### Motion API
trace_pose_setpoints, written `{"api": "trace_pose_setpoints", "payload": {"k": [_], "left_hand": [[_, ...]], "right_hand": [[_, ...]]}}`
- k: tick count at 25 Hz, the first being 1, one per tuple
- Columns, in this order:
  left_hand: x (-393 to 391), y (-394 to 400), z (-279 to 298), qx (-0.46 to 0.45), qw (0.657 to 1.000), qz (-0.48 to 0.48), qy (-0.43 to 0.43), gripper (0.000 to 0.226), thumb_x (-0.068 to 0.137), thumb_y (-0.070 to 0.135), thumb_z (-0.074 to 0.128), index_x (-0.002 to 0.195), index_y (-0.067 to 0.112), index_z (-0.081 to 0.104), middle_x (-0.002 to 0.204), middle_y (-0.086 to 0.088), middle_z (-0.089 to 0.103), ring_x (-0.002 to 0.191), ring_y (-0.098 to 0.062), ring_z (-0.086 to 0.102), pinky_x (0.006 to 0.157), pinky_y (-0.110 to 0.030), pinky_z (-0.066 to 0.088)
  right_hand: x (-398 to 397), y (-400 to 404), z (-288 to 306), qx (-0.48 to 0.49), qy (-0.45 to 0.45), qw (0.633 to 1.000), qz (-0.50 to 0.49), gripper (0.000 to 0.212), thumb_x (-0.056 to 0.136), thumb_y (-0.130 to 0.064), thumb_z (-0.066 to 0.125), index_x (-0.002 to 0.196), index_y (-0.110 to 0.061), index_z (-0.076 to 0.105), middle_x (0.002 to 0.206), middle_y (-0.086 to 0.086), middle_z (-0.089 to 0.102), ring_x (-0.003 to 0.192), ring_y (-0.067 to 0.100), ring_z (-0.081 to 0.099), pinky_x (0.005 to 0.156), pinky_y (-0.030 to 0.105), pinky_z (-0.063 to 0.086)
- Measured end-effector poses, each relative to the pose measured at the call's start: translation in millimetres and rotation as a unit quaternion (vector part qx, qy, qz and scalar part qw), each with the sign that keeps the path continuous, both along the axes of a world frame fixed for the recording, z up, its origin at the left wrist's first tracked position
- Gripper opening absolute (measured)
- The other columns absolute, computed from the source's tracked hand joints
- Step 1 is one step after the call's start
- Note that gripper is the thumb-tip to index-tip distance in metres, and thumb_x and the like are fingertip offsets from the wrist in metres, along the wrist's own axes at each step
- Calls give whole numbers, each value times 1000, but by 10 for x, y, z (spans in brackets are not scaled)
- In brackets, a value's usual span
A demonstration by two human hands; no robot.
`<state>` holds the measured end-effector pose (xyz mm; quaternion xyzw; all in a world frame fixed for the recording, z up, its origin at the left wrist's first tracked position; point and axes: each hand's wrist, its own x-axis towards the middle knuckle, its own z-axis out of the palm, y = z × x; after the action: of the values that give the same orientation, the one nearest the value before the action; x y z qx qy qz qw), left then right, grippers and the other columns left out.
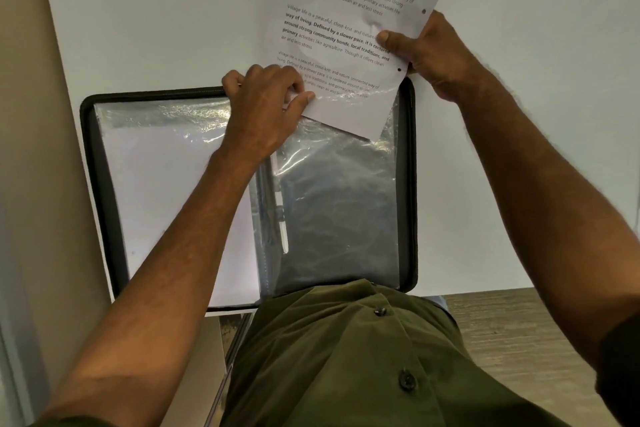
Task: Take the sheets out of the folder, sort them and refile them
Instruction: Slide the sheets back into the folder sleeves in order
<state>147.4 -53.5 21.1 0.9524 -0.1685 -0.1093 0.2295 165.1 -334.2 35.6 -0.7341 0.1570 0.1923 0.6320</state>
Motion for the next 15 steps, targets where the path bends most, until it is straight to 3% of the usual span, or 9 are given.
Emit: {"api": "trace_pose_setpoints", "payload": {"k": [5, 8, 12, 15], "left_hand": [[102, 236, 11, 91, 995, 30, -12, 44, 102, 58, 45, 84, 24, 68, 100, 1, 63, 110, -25, 53, 101, -52, 26], [147, 331, -8, 104, 992, 65, -14, 46, 106, 51, 42, 91, 19, 72, 109, -5, 62, 111, -26, 51, 98, -50, 27], [184, 376, -21, 88, 993, 82, 0, 42, 107, 37, 40, 91, 14, 72, 107, -6, 59, 107, -27, 50, 92, -47, 28], [213, 376, -12, 118, 990, 77, -4, 39, 106, 33, 42, 92, 12, 71, 107, -9, 60, 107, -28, 50, 91, -46, 28]], "right_hand": [[94, -26, 9, 15, 4, 1000, 19, 48, 99, -16, 70, 145, -9, 54, 130, 1, 70, 113, 17, 73, 87, 34, 62], [111, -37, 3, 16, 9, 999, 31, 48, 99, -17, 70, 144, -11, 54, 131, 2, 70, 115, 18, 72, 88, 36, 62], [115, -48, 4, 8, 9, 999, 34, 45, 99, -17, 69, 142, -13, 55, 126, -2, 71, 109, 14, 74, 80, 28, 61], [144, -66, -12, -3, 14, 999, 44, 50, 99, -20, 71, 145, -11, 54, 131, 3, 70, 110, 16, 74, 81, 30, 62]]}}
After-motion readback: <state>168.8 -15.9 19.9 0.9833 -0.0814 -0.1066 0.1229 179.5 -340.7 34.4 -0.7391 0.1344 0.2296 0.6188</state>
